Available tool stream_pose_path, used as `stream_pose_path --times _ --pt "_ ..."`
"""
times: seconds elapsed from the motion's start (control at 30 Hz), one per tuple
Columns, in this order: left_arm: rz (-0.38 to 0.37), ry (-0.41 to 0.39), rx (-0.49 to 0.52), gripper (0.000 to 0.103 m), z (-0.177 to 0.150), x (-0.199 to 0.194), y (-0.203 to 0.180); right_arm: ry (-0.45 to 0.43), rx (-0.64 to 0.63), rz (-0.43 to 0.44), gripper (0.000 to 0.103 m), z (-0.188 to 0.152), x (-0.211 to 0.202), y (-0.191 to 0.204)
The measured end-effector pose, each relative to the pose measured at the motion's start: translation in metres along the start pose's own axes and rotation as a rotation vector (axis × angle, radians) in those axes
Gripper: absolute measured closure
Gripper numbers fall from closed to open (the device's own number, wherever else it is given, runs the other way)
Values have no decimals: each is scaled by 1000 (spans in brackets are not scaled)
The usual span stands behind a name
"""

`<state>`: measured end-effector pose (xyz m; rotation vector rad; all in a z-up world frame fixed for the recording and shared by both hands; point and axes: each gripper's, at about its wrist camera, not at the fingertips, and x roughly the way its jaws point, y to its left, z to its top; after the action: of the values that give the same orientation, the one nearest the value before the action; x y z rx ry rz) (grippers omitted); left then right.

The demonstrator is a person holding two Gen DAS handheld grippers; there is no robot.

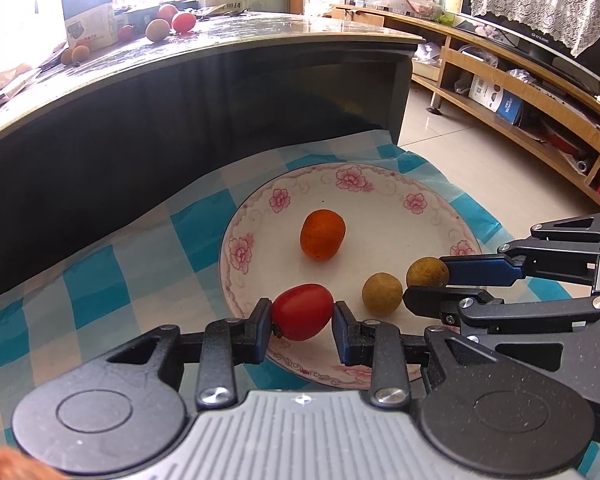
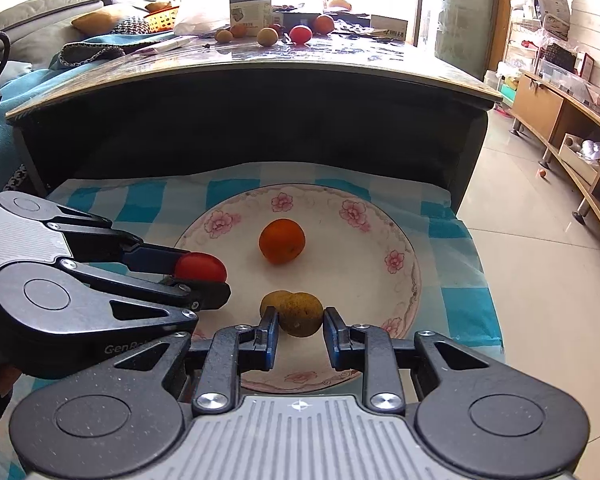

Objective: Organize fruits
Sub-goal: 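Open both tools to drop the tomato and brown fruit into the plate, then withdraw both open tools from the plate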

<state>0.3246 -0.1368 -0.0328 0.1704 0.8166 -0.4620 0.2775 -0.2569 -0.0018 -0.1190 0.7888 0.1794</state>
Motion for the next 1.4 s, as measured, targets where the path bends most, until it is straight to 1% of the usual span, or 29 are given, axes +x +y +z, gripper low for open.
stream_pose_path --times 0.2,0.63,0.83,1.13,1.4 --pt "1 -2 11 63 1 5 1 8 0 -7 82 -1 11 -2" --pt "5 -14 5 62 4 6 3 -10 1 -3 82 2 10 -3" --pt "7 -19 4 61 5 3 4 -17 0 -3 78 4 9 -4" --pt "14 -45 3 60 8 -13 9 -42 16 -16 76 7 -1 -8" --pt "31 -71 -10 60 7 -43 20 -98 63 -27 76 13 -21 -16"
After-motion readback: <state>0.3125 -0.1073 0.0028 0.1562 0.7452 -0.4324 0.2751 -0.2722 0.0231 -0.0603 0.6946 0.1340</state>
